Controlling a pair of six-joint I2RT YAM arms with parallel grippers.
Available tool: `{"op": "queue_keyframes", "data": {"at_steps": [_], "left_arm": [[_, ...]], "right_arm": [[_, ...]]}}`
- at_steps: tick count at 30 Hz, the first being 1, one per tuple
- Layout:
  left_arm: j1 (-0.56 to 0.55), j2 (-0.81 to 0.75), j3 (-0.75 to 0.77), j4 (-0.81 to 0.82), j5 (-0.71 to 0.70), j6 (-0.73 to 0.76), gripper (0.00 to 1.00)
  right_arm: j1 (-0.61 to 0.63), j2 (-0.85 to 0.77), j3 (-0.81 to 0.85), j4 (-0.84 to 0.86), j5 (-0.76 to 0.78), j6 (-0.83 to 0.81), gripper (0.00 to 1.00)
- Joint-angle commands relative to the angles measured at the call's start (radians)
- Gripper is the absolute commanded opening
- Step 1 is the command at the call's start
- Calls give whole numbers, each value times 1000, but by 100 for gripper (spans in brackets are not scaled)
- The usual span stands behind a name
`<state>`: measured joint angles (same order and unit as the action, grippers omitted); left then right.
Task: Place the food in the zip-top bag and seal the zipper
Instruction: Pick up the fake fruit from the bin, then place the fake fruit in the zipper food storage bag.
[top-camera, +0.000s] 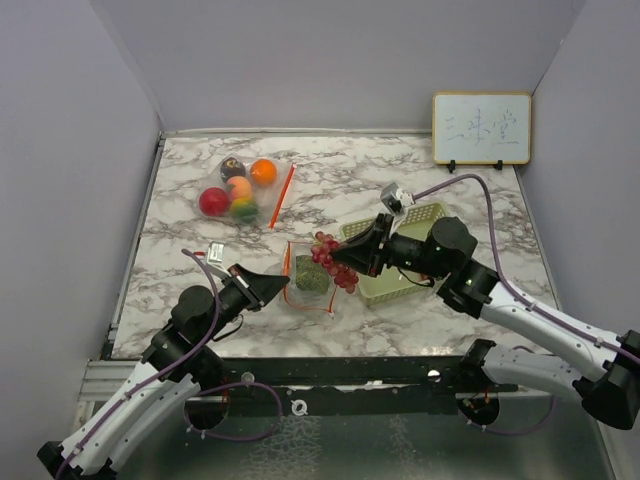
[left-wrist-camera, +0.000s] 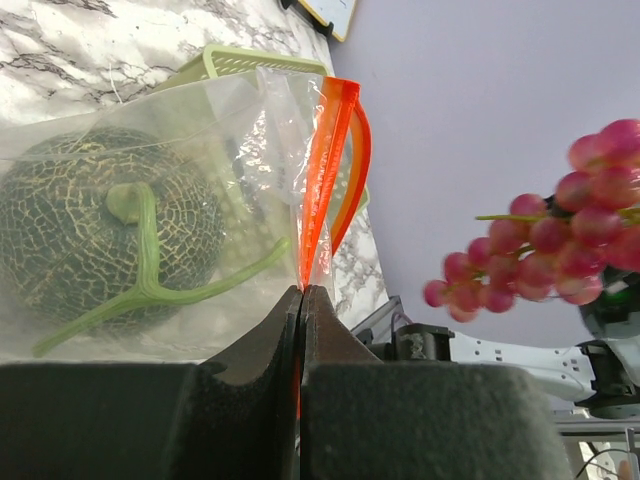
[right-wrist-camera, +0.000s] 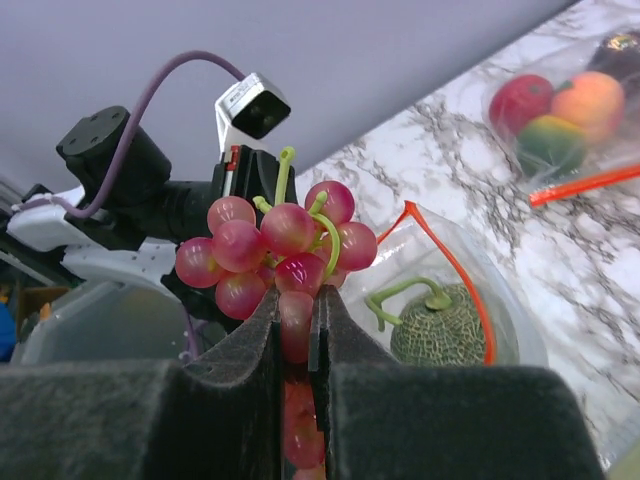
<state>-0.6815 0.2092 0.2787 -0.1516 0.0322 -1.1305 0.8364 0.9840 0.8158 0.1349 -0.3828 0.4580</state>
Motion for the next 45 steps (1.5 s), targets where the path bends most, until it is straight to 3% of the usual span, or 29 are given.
{"op": "queue_keyframes", "data": {"at_steps": [1,7,13,20,24,28,32,37,40,45], "left_arm": [[3,15,38,0,-8,-8,0],[3,9,38,3,-6,-27,0],[3,7,42,5,-10,-25,0],[3,6,42,1,-17,-12,0],[3,19,37,25,-9,-17,0],[3,27,43,23,-3,-11,0],[3,14,43,16,-5,-14,0],[3,3,45,10,1,-12,0],[3,-2,41,11,7,-12,0],[4,-12,30,33,23,-19,0]], "right_arm": [[26,54,-135,405,-38,80,2],[71,211,-176,668,15,91,2],[125,298,-177,628,173,74,2],[137,208,-268,464,377,116,38],[138,152,-215,309,386,62,49],[138,59,-187,204,418,26,52],[137,-22,-145,-25,686,65,63],[113,49,-6,-608,1109,349,82],[46,96,11,-720,1130,407,84],[-149,120,-82,-600,983,321,84]]}}
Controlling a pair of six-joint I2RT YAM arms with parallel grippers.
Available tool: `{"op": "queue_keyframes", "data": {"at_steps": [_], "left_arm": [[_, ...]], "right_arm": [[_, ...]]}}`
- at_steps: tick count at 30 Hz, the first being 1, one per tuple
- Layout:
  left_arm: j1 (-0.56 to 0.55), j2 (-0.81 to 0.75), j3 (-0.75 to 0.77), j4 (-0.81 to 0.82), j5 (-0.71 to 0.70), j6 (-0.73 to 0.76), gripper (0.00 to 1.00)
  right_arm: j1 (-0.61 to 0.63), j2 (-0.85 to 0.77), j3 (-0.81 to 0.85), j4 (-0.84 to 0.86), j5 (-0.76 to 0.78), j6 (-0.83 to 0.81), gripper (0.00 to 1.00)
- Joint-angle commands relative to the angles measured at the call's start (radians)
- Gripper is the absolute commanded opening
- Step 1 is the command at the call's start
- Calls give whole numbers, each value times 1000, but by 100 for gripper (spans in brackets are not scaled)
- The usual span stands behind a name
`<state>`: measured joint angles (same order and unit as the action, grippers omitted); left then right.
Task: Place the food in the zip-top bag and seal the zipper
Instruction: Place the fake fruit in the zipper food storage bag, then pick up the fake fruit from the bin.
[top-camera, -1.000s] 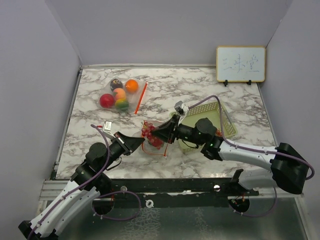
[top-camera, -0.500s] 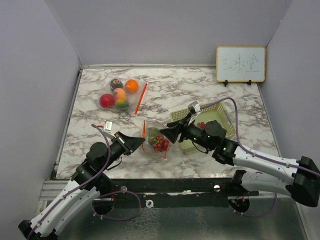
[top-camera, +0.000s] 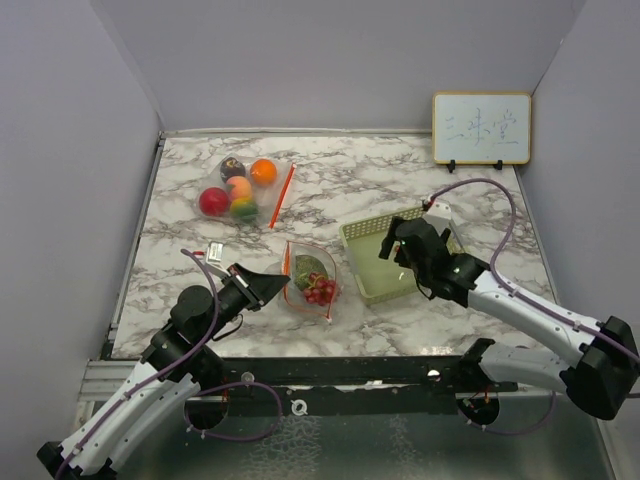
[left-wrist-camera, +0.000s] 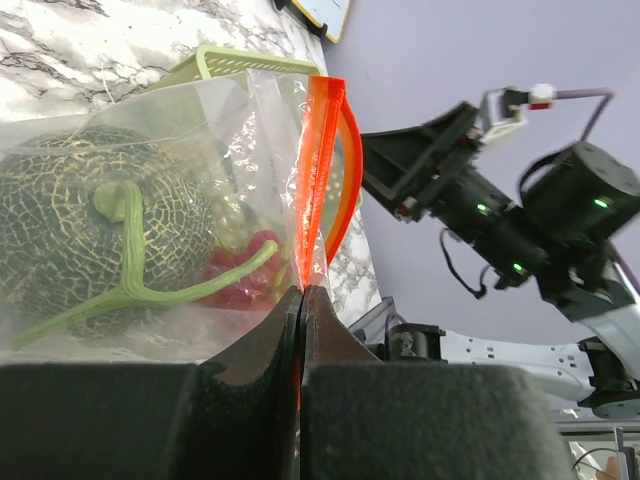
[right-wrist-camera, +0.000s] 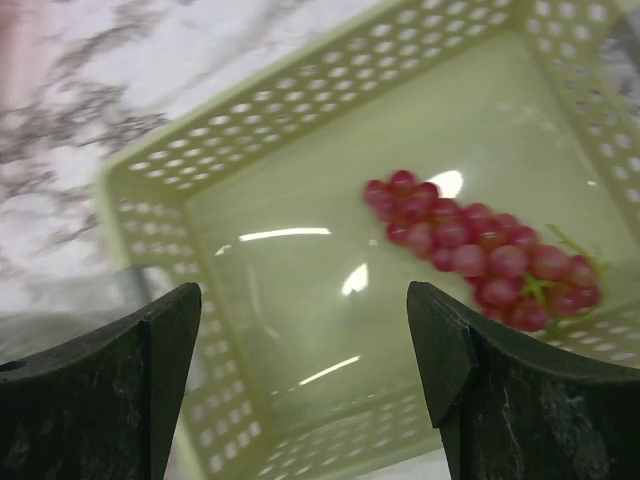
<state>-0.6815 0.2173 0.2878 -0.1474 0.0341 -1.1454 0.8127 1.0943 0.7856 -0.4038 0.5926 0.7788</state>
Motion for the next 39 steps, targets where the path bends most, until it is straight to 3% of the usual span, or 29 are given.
{"op": "queue_keyframes", "data": {"at_steps": [1,4,10,15,17,20,25,28,33,39], "left_arm": [[4,-24,21,26,23,-4,0],[3,-37,18,10,18,0,0],[3,-63,0,1,8,-5,0],[3,-62,-2,-5,6,2,0],[3,-61,-9,1,7,0,0],[3,-55,-12,9,6,-2,0],[3,-46,-7,7,4,2,0],[3,-45,-8,6,4,-1,0],[2,-48,-12,3,-2,-11,0],[4,-31,-1,19,-8,-14,0]], "right_arm": [[-156,23,-61,-45,3,-17,84],[-237,97,-49,-21,-24,-95,100],[-318,311,-8,76,-245,-318,100],[-336,441,36,61,-238,-399,100],[-367,462,44,73,-311,-422,100],[-385,475,44,93,-396,-435,86],[-385,465,56,70,-427,-429,30],[-385,400,64,66,-495,-430,9],[-335,148,75,122,-691,-437,4],[-58,-86,107,330,-920,-381,4]]}}
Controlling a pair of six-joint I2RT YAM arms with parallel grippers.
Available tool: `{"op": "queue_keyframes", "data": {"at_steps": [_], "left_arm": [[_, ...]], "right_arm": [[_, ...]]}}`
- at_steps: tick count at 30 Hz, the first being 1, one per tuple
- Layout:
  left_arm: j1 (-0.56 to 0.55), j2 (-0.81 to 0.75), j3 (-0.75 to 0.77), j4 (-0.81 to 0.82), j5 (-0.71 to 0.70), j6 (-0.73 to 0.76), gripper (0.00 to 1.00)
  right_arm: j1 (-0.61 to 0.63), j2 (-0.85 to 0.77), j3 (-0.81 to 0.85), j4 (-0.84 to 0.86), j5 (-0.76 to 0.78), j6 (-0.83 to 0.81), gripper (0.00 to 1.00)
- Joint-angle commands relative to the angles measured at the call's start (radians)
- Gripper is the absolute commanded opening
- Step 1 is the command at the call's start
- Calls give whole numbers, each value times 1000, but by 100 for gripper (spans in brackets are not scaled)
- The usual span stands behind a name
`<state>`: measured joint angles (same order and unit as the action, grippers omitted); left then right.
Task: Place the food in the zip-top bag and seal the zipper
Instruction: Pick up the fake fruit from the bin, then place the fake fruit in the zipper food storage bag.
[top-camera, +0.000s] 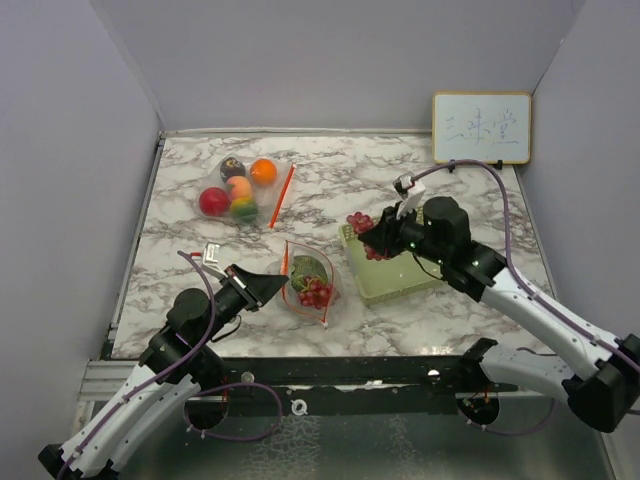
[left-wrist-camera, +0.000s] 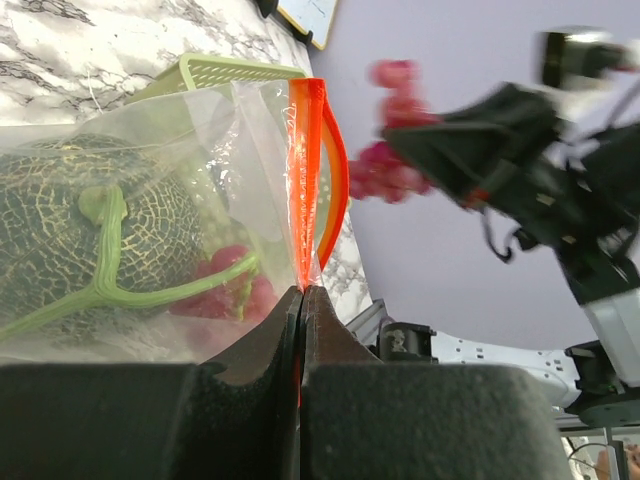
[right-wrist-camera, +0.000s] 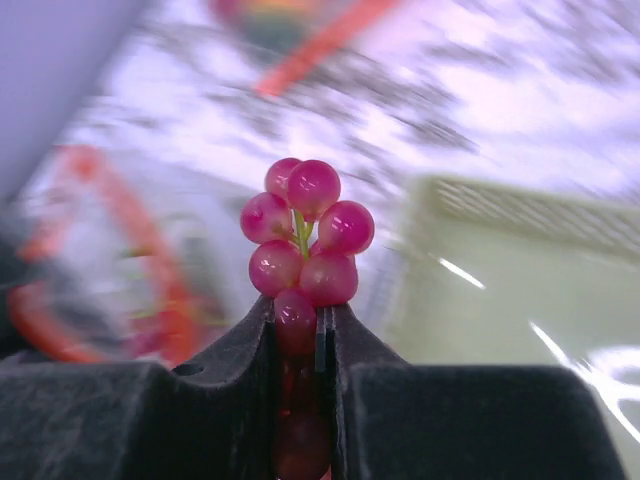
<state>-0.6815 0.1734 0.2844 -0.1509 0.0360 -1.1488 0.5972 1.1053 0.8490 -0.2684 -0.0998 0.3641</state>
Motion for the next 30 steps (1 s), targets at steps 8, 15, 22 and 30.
{"op": "queue_keyframes", "data": {"at_steps": [8,15,22,30], "left_arm": [[3,32,29,27,-17,-12,0],[3,23,32,38,-25,-24,0],[3,45,99,48,-57,10,0],[2,95,177,95,-86,73,0]], "right_arm": [[402,-37,-87,707,-227,132,4],[427,166,-172,996,-112,249,4],[472,187,-184,822,173,283,5],[495,240,-58,523,335,274,4]]}}
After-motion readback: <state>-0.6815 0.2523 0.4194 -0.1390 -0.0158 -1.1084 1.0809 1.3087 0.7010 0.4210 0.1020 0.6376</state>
